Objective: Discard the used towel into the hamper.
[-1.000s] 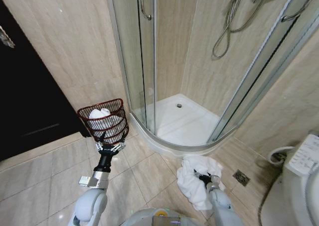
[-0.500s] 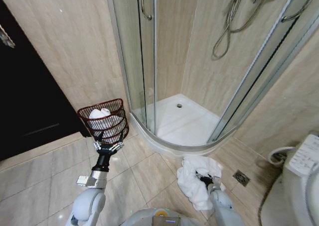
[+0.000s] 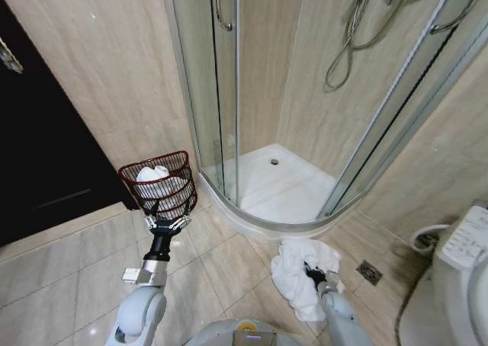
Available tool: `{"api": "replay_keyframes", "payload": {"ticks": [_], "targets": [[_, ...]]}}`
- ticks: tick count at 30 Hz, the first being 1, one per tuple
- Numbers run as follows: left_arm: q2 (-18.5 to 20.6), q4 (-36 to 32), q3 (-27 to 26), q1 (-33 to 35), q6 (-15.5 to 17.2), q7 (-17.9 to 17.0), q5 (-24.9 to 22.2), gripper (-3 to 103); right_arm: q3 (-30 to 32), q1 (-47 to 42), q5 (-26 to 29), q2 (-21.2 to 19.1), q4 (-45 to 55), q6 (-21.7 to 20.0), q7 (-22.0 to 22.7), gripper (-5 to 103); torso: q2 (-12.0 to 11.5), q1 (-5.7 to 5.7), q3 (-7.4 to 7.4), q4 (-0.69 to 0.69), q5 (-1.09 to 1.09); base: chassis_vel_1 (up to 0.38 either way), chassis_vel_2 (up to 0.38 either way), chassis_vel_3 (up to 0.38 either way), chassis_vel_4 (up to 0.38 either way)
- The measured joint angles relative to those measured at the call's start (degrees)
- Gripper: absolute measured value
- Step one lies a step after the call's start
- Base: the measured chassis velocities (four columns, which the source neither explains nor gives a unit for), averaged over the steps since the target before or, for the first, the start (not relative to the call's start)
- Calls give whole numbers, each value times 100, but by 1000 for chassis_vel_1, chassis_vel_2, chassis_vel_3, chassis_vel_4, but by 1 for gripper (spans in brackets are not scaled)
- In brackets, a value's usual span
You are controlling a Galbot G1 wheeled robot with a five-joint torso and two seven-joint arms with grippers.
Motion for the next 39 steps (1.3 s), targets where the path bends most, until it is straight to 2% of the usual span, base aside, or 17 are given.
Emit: {"api": "replay_keyframes", "payload": {"ticks": [1,4,5,7,9,12,17,19,22,27,30,35,39], "targets": [[0,0,0,0,0,0,0,100,0,0,0,0,0,0,0,28,0,0,0,0,0,0,0,0,0],[25,80,40,-27,-112,-47,77,100,-76,126,44,53,-306,1235,377,22,0,0,0,3,2,0,0,0,0],[25,80,40,-27,-112,-47,77,100,-76,126,44,53,-306,1235,377,22,0,0,0,3,2,0,0,0,0],[34,119,2,-62,-265,-63,188,100,-82,101,53,90,-348,1810,689,21,-1,0,1,3,2,0,0,0,0],[34,118,-7,-64,-294,-63,200,100,-95,36,82,92,-279,1925,780,21,-1,0,1,4,2,0,0,0,0],[19,69,-15,-36,-324,-68,203,100,-118,-409,75,146,343,2245,1034,21,0,0,0,1,1,0,0,0,0],[-12,35,8,9,-350,-68,211,100,-130,-919,-41,181,1144,2504,1226,21,0,0,0,2,-3,0,0,0,0],[-22,31,31,26,-387,-63,213,100,-122,-1166,-199,200,1554,2705,1361,21,-1,0,0,2,2,0,0,0,0],[-41,35,68,27,-424,-58,215,100,-88,-1623,-581,201,2360,3022,1665,21,0,0,0,2,-2,0,0,0,0],[-51,36,103,40,-442,-56,216,100,-26,-2198,-906,228,3297,3127,1793,21,-1,0,0,2,-1,0,0,0,0],[-64,43,115,36,-460,-55,201,100,27,-2857,-1316,314,4337,3145,1868,21,0,0,-1,0,-2,0,0,0,0],[-80,51,138,10,-472,-56,192,100,-39,-3231,-1668,460,5121,3237,2102,21,0,0,-1,2,-2,0,0,0,0],[-95,-11,185,24,-398,-69,187,100,-56,-3534,-1812,783,6084,2887,1829,21,0,0,-1,1,0,0,0,0,0]]}}
